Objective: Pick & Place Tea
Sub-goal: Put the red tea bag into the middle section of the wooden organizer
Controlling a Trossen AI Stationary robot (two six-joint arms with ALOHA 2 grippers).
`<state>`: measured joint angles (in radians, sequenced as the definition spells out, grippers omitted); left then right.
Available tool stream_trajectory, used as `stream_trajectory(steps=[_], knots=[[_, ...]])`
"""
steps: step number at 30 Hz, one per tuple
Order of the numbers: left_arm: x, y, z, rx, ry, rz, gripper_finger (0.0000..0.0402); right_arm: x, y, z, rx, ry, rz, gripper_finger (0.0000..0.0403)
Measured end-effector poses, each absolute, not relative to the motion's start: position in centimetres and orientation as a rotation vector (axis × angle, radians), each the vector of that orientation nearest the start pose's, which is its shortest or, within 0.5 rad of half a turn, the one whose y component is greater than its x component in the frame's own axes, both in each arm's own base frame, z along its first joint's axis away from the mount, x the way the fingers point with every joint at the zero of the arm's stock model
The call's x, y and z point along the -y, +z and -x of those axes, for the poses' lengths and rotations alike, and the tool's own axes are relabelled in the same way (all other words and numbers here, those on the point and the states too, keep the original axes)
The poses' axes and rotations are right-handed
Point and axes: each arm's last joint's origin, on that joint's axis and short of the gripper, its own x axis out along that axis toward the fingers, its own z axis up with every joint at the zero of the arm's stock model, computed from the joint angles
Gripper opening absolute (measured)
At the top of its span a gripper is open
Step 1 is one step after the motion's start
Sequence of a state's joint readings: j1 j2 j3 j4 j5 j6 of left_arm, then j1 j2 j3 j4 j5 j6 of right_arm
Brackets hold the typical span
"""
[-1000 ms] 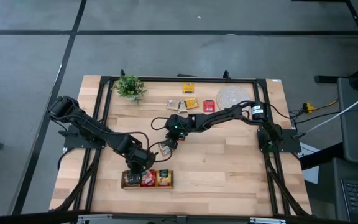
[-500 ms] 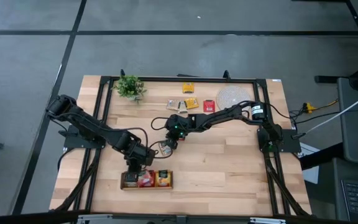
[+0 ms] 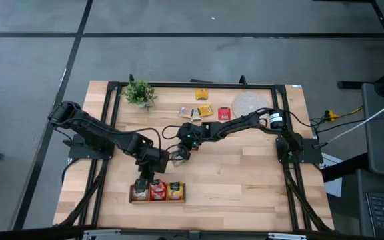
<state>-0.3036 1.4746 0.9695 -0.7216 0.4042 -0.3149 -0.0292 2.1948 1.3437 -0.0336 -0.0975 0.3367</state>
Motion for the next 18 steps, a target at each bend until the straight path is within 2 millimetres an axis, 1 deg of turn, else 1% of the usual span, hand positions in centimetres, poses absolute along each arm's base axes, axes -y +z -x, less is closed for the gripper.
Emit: stream_trajectory(steps=[4, 18], knots=[[8.86, 21.19, -25.51, -1.341, -0.435, 0.361, 0.0002, 1.01, 9.84, -44.20, -0.886, -0.086, -0.370, 0.0061], [8.61, 21.11, -25.36, -1.381, -0.378, 0.423, 0.0001, 1.01, 9.83, -44.19, -0.886, -0.086, -0.370, 0.0061]])
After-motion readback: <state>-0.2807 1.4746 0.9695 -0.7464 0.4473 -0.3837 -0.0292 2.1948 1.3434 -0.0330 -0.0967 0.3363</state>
